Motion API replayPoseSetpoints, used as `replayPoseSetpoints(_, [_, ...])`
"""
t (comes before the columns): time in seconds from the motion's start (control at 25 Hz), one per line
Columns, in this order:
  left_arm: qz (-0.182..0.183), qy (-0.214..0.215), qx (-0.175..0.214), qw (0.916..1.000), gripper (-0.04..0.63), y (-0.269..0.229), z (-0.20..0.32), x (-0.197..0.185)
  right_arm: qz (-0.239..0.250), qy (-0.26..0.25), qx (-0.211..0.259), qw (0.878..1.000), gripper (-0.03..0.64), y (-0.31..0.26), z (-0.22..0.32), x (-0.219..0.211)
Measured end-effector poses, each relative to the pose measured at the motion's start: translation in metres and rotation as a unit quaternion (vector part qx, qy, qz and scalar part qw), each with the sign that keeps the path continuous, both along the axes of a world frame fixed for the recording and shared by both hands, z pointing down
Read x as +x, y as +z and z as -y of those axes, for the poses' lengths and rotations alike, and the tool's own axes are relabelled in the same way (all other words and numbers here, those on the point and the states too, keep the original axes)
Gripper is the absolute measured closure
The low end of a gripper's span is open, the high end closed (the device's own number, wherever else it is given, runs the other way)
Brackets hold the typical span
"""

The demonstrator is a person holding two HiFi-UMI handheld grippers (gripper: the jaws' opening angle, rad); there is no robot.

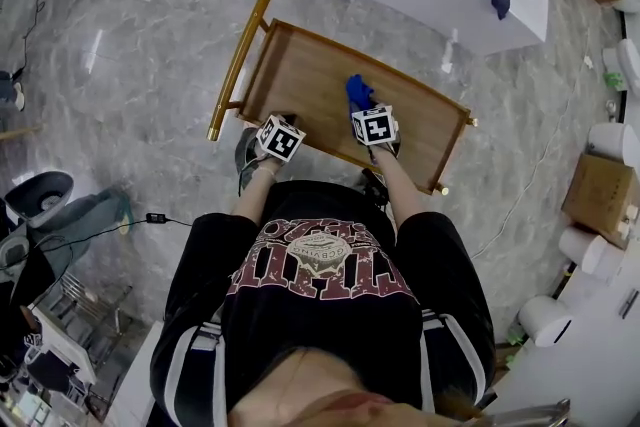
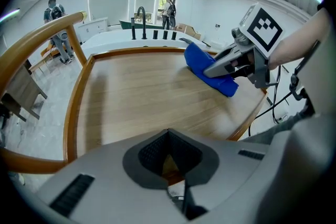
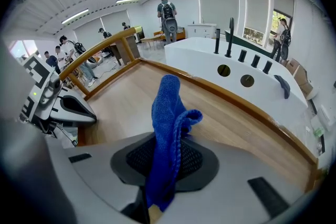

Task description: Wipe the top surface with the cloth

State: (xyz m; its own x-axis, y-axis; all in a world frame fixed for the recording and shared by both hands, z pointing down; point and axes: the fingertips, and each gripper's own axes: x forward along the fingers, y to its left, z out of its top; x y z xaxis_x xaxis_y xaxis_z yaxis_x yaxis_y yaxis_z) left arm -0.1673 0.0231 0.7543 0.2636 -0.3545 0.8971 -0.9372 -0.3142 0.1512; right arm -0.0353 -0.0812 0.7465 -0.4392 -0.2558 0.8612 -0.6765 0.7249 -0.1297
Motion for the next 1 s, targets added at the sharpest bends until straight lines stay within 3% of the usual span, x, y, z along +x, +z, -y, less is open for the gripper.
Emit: replayPoseSetpoints(1.0, [-0.003,-0.004,0.005,1.0000,0.549,0.003,0.001,-0.004,0.022,-0.086,0.000,0.996,0.531,0.001,-0.003,-0.078])
